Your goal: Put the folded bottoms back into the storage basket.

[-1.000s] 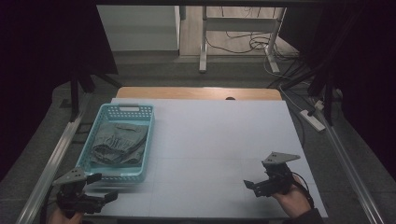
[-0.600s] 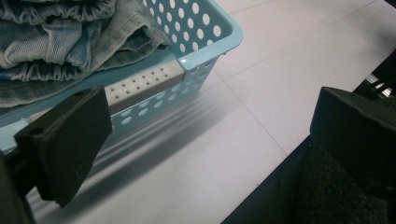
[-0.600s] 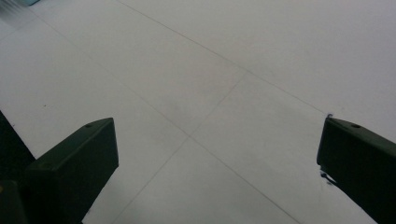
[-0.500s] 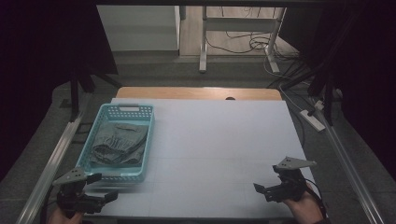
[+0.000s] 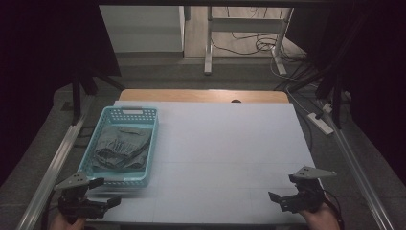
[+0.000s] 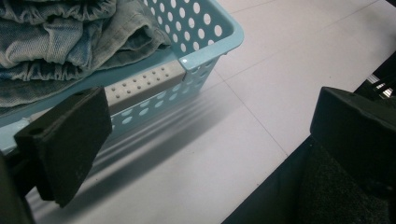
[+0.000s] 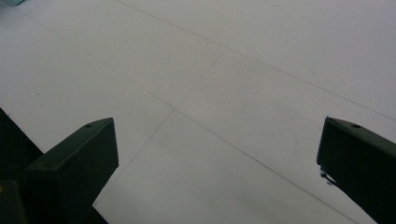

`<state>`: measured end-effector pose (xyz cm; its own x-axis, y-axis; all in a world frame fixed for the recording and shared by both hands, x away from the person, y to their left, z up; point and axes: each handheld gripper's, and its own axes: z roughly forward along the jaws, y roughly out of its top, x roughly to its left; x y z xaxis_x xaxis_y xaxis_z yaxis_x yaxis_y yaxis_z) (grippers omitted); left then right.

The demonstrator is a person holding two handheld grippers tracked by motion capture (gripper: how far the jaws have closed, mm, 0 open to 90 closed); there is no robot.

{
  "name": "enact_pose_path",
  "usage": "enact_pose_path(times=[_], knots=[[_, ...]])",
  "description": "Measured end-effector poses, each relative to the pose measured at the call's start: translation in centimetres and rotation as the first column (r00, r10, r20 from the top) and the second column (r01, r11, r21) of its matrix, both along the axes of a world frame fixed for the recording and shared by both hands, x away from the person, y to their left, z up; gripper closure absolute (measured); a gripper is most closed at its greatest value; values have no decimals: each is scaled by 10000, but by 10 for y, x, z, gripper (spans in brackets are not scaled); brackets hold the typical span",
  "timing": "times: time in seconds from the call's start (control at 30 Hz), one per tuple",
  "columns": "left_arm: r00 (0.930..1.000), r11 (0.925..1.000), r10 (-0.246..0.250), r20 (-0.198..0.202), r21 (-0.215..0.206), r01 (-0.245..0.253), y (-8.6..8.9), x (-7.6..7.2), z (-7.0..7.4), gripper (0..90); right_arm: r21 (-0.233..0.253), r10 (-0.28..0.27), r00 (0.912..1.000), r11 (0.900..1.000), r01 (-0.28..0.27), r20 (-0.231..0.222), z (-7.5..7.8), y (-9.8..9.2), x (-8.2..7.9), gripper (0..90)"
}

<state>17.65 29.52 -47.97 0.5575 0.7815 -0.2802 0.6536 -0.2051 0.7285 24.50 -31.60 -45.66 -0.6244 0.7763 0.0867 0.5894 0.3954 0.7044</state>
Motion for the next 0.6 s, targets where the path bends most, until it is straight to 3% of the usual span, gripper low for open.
enact_pose_path(times=[0.6], knots=[[9997,9994,234,-23,241,-233,1,0,0,0,179,-543,9981,9984,538,280,4,-17,-16,0]])
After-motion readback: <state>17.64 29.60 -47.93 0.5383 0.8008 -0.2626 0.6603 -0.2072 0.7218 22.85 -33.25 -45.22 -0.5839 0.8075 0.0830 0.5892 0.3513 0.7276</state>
